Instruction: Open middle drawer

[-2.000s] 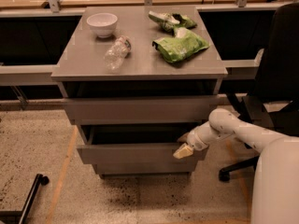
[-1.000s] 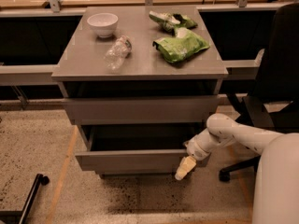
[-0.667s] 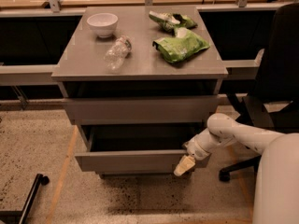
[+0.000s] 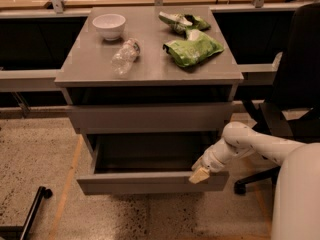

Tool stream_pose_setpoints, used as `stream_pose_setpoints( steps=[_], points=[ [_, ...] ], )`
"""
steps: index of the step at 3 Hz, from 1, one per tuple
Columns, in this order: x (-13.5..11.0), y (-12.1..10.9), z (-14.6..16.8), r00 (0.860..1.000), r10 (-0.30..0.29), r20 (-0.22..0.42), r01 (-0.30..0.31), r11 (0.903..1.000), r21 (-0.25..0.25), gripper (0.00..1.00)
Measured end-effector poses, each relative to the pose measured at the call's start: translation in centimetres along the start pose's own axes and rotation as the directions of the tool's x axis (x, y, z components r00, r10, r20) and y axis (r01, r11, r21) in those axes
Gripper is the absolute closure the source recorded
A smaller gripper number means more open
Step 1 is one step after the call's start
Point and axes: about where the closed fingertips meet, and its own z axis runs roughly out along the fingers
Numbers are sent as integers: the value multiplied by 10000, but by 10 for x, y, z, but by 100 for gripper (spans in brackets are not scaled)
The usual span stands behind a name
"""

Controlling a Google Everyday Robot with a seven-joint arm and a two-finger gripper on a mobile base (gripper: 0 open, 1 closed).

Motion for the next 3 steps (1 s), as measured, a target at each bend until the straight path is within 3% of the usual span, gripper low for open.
stream_pose_setpoints(
  steps=[1,3],
  points=[
    [4,12,-9,9998,144,-115,-143,9999,13,50],
    [3,60,-56,9992,-97,-393,110,9993,343,4]
  ],
)
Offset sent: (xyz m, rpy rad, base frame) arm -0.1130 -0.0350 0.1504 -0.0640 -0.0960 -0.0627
